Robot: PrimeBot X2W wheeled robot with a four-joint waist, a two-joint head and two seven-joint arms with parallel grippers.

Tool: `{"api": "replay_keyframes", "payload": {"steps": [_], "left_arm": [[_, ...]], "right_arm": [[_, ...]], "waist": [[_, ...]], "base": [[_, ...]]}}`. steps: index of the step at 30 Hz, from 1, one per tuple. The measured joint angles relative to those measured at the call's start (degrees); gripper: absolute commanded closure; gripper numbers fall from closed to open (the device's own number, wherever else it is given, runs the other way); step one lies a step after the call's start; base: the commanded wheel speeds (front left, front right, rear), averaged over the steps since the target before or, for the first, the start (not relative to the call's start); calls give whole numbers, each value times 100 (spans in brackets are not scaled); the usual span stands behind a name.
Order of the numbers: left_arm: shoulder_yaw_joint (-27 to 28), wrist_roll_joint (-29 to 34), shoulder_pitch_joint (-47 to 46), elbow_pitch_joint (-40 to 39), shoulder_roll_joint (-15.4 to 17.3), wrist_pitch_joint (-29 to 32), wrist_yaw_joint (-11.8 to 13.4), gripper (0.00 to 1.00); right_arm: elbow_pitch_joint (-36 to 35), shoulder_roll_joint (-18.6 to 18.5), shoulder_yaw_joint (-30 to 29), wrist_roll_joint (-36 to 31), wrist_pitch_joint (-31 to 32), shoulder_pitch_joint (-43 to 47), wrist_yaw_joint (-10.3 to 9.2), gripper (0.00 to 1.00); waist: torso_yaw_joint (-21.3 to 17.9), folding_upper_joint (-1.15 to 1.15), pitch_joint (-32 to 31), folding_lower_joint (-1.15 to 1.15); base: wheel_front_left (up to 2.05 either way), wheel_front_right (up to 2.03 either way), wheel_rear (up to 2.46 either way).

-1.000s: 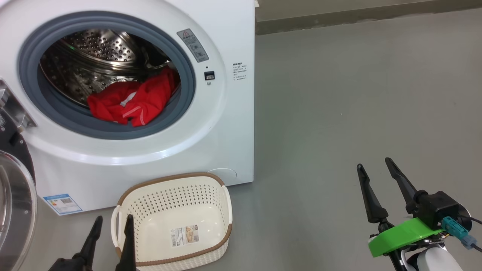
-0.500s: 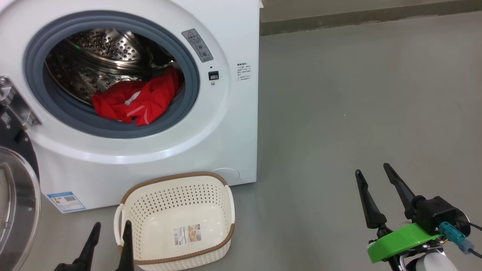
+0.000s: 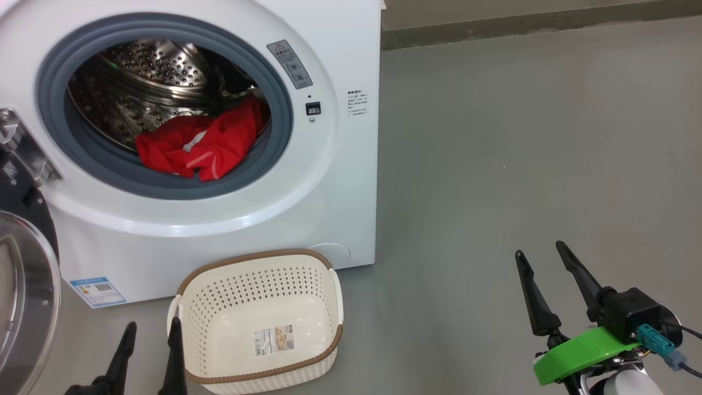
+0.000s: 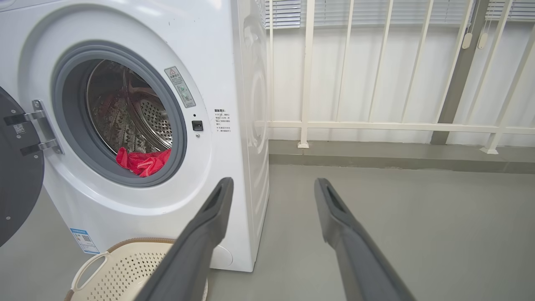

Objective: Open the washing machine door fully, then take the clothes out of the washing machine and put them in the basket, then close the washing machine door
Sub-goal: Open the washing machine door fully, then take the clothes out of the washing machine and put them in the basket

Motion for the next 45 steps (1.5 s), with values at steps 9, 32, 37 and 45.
{"api": "replay_keyframes", "payload": {"steps": [9, 32, 37, 45], "left_arm": [[124, 222, -21, 127, -18, 0, -20, 0], [341, 346, -178, 205, -158, 0, -145, 0], [371, 408, -179, 219, -170, 0, -144, 0], [371, 408, -179, 272, -194, 0, -152, 0]], "right_arm": [[47, 0, -16, -1, 0, -1, 0, 0], [136, 3, 10, 1, 0, -14, 0, 0], [160, 4, 21, 10, 0, -14, 0, 0], [175, 4, 33, 45, 0, -14, 0, 0]], "waist": [[5, 0, 15, 0], [1, 0, 6, 0], [-3, 0, -4, 0], [-15, 0, -41, 0]], "base": [[0, 0, 0], [113, -112, -1], [43, -43, 0], [0, 0, 0]]}}
